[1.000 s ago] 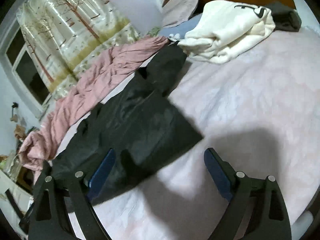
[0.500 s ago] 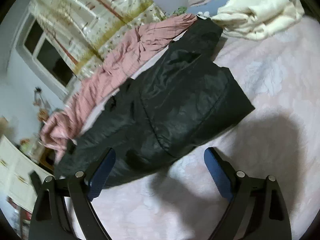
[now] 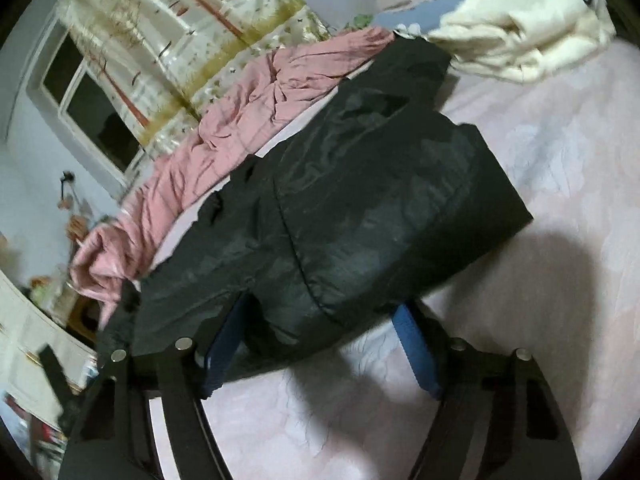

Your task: Fold large clothes

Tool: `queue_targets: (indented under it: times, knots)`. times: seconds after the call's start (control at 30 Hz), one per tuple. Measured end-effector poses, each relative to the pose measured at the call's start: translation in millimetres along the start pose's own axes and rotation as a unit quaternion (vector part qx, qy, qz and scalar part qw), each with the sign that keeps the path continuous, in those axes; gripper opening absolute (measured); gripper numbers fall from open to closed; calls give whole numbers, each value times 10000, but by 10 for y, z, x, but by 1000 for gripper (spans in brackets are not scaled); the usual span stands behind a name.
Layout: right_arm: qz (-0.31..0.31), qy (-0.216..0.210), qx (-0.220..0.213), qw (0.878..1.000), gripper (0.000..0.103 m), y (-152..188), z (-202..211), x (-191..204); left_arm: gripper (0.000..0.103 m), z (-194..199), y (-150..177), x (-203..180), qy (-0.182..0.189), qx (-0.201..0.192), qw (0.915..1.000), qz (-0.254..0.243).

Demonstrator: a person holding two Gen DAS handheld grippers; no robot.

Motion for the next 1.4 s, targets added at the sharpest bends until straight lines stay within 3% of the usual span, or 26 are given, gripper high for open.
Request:
queue_targets:
  times: [0.13, 0.17, 0.23, 0.27, 0.3, 0.53, 0.67, 0.73, 0.83, 0.87, 0.93, 0.97, 1.0, 1.07, 1.17, 1.23, 1.27, 1.4]
  knots:
    - [-54, 68, 10, 10000, 76, -145, -111, -21, 25, 14, 0, -30, -12, -12, 9999, -133]
    - [-112, 90, -28, 9999, 71, -174, -115, -54, 24, 24, 0, -35, -18, -18, 9999, -169]
    - [-140, 214, -90, 9996, 50, -209, -110, -124, 23, 34, 0, -52, 3, -37, 9998, -197]
    - [-127, 190, -93, 9997, 31, -207, -112, -126, 23, 40, -4, -61, 14, -54, 9998, -205]
    - [-125, 47, -112, 9998, 18, -203, -90, -109, 22, 48, -3, -73, 18, -68, 9997, -219]
    - [671, 658, -816, 9922, 12, -230, 309, 19, 15, 160, 19, -274, 239, -84, 9984, -497]
    - [570, 800, -1041, 9897, 12, -288, 610, -163, 15, 252, 208, -495, 450, -28, 9966, -690]
    - [512, 810, -990, 9905, 12, -317, 656, -232, 15, 276, 277, -593, 371, -41, 9956, -860]
    - [418, 890, -742, 9924, 15, -306, 551, -312, 20, 252, 294, -643, 81, -104, 9936, -1120]
    - [420, 967, -693, 9920, 19, -292, 509, -327, 29, 245, 297, -643, 6, -136, 9931, -1161]
    - [422, 1186, -749, 9892, 33, -292, 494, -354, 40, 256, 267, -589, -130, -273, 9929, -1154]
    - [421, 1279, -834, 9874, 45, -312, 512, -356, 48, 271, 258, -560, -175, -330, 9929, -1129]
    - [426, 1398, -983, 9844, 58, -335, 558, -357, 56, 292, 238, -523, -260, -394, 9929, -1091]
    - [434, 1550, -1302, 9783, 72, -360, 665, -366, 65, 344, 194, -441, -393, -519, 9933, -960]
    - [519, 1637, -1827, 9681, 73, -411, 873, -332, 67, 475, 106, -325, -231, -756, 9946, -671]
    - [659, 1597, -2002, 9644, 75, -425, 953, -266, 74, 575, 49, -261, -298, -984, 9929, -593]
    - [794, 1564, -2095, 9620, 78, -413, 989, -206, 79, 620, 13, -213, -374, -1075, 9920, -554]
    - [1945, 1394, -2251, 9445, 83, -272, 1064, 273, 81, 629, -76, 4, -889, -1006, 9900, -445]
Point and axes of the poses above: each gripper's, at about its wrist camera, not at the fingertips, and z roughly against the way its jaws point, x to its left, y to its underside, the point moved 6 cm from there along -z, roughly the way its jaws point, and after that the axes turned 7 degrees about y, right-handed, at the moved point
